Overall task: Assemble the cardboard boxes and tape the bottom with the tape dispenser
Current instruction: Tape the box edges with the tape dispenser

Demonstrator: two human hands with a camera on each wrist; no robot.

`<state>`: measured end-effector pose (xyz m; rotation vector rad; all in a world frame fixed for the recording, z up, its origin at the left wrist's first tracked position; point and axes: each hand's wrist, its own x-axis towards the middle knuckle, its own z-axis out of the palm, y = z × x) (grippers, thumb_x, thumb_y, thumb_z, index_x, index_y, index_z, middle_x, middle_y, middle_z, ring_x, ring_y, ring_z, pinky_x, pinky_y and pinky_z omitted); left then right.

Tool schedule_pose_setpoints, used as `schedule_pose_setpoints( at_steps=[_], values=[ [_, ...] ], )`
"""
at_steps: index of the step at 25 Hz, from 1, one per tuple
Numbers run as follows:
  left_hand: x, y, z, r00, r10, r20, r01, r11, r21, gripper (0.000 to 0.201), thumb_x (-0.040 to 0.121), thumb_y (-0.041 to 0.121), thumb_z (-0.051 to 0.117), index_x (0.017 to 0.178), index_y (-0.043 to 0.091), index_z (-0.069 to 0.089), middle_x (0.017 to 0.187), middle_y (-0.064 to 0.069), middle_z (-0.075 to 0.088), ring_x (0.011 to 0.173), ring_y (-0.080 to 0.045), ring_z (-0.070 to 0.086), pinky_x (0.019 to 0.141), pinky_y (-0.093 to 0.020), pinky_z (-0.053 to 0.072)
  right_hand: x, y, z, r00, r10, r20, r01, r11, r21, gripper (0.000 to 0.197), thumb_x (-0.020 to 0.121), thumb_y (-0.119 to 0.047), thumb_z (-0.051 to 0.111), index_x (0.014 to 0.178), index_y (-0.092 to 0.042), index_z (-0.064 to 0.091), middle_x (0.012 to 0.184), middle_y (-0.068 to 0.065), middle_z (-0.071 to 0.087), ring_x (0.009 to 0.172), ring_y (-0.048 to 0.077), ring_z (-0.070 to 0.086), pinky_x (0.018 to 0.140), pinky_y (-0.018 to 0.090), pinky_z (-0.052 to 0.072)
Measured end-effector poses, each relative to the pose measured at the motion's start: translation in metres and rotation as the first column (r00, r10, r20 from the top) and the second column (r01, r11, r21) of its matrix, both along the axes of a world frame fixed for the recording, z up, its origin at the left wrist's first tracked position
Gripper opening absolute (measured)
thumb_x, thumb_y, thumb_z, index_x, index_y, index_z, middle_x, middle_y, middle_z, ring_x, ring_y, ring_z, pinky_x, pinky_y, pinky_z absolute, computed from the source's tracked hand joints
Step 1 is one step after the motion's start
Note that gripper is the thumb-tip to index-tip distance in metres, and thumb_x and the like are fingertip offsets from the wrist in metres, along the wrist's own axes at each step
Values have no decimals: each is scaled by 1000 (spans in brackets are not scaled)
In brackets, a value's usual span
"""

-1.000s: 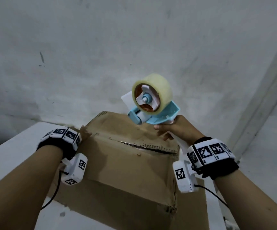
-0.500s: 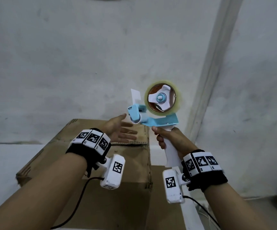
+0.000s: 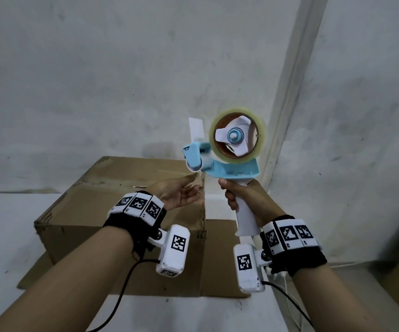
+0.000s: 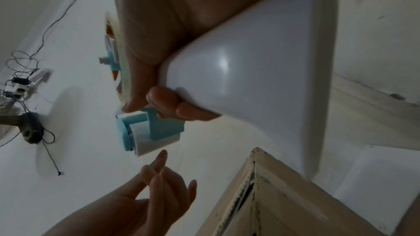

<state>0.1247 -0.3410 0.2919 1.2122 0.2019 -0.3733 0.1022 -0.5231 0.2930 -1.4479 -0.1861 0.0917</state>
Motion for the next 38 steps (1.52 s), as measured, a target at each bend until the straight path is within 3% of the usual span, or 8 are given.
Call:
schedule_pose_setpoints(
  at_steps=[8, 14, 20, 23, 27, 31, 35, 38],
  values=[
    [26, 8, 21, 993, -8, 118, -22, 968, 248, 6, 91, 4, 53, 85, 4, 55, 53, -1, 64, 42, -3, 61, 41, -14, 52, 7, -5, -1, 994, -61, 87, 64, 998, -28, 11, 83, -4, 63, 76, -10, 57, 57, 1, 47, 45, 7, 44, 41, 20, 36],
    [78, 27, 40, 905, -198, 376, -137, 702, 699, 40, 84, 2, 62, 114, 11, 36, 69, -6, 59, 49, -14, 59, 35, -14, 46, 31, 26, -10, 985, -162, 52, 166, 984, -67, 9, 82, -7, 66, 76, -12, 60, 63, 8, 45, 48, 12, 40, 41, 22, 35],
    [119, 45, 27, 968, -196, 159, 78, 832, 549, 54, 98, 5, 39, 141, 2, 8, 88, -23, 67, 42, -16, 61, 35, -19, 50, 53, 58, -10, 955, -297, 17, 297, 953, -60, 9, 82, -14, 68, 74, -14, 63, 59, 5, 46, 45, 10, 39, 40, 20, 34],
    [134, 55, 25, 940, -337, 50, 264, 812, 521, 27, 98, 0, 32, 122, -11, 32, 49, -11, 68, 42, -21, 65, 39, -25, 53, 59, 66, -13, 948, -318, 26, 320, 944, -84, 9, 80, -12, 69, 74, -15, 63, 53, 3, 45, 45, 11, 39, 41, 22, 33],
    [151, 73, 22, 878, -474, -72, 430, 714, 552, 15, 93, -3, 44, 81, -9, 52, 50, -10, 70, 45, -16, 69, 51, -30, 57, 72, 76, -16, 950, -305, 74, 313, 934, -171, 9, 78, -9, 71, 75, -11, 62, 52, 4, 44, 46, 15, 38, 42, 24, 32],
    [165, 83, 24, 900, -435, -8, 331, 674, 661, 12, 88, 2, 56, 78, 6, 58, 49, 0, 70, 44, -5, 67, 61, -23, 44, 79, 83, -17, 951, -284, 119, 303, 932, -197, 13, 73, -9, 73, 74, -6, 61, 48, 1, 45, 43, 13, 38, 40, 22, 31],
    [165, 78, 20, 905, -405, 130, 193, 663, 723, 14, 83, 0, 63, 78, 11, 57, 44, 6, 66, 38, -1, 60, 49, -18, 42, 76, 85, -15, 941, -319, 118, 338, 916, -219, 11, 77, -7, 70, 71, -9, 61, 46, 0, 45, 42, 11, 37, 40, 22, 31],
    [167, 63, 12, 871, -346, 350, -40, 659, 751, 32, 70, -9, 70, 78, 14, 50, 82, -10, 68, 70, -18, 62, 64, -28, 49, 72, 87, -14, 928, -361, 92, 372, 891, -260, 14, 77, -14, 71, 68, -11, 60, 48, 2, 45, 42, 12, 38, 42, 23, 34]
  ],
)
